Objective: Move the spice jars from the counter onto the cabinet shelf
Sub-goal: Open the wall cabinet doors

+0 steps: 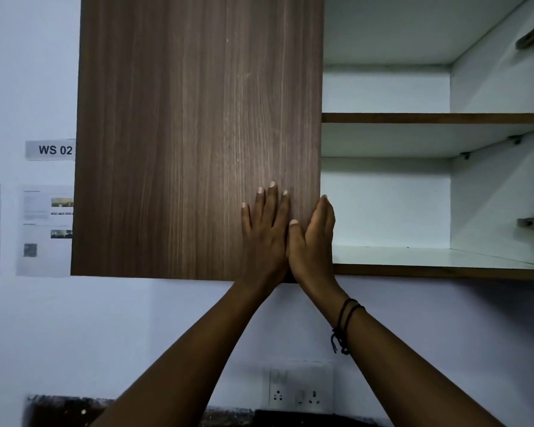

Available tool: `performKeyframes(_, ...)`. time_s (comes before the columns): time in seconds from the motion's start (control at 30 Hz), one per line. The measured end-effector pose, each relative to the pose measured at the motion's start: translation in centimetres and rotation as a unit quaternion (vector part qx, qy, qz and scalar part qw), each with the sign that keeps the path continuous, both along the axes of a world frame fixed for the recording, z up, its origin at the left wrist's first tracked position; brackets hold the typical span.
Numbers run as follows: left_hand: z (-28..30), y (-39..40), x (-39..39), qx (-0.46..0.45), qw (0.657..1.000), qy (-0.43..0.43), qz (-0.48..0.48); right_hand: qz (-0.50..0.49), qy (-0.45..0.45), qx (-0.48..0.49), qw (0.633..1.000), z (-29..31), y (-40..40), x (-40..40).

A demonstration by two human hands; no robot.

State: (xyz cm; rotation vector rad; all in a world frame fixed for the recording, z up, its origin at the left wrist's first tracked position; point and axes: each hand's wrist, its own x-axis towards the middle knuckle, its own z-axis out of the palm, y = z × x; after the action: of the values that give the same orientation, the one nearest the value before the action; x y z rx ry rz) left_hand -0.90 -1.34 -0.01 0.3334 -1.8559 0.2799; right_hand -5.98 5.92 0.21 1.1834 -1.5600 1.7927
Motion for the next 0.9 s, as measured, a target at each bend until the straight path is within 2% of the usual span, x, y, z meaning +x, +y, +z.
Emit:
performKeyframes(0.37, 0.7, 1.8, 0.6, 0.029, 0.999, 0.015, -0.016, 0.073, -0.135, 0.056, 0.987, 2.7, 3.7, 0.3)
performKeyframes(0.47, 1.1, 2.9, 1.9, 0.02, 0.999, 0.025, -0.025, 0.066, -0.128, 0.064, 0.988, 3.1, 5.3, 1.4)
performKeyframes(0.6, 2.2, 4.4, 4.1, 0.013, 0.998, 0.051, -0.031, 0.084, -0.093, 0.011, 0.992, 2.5, 7.8, 4.1)
performKeyframes(0.9, 4.6, 9.1, 13.6, 0.028, 0.984, 0.106, -0.142, 0.216, -0.029, -0.114, 0.969, 0.8, 12.6, 12.8)
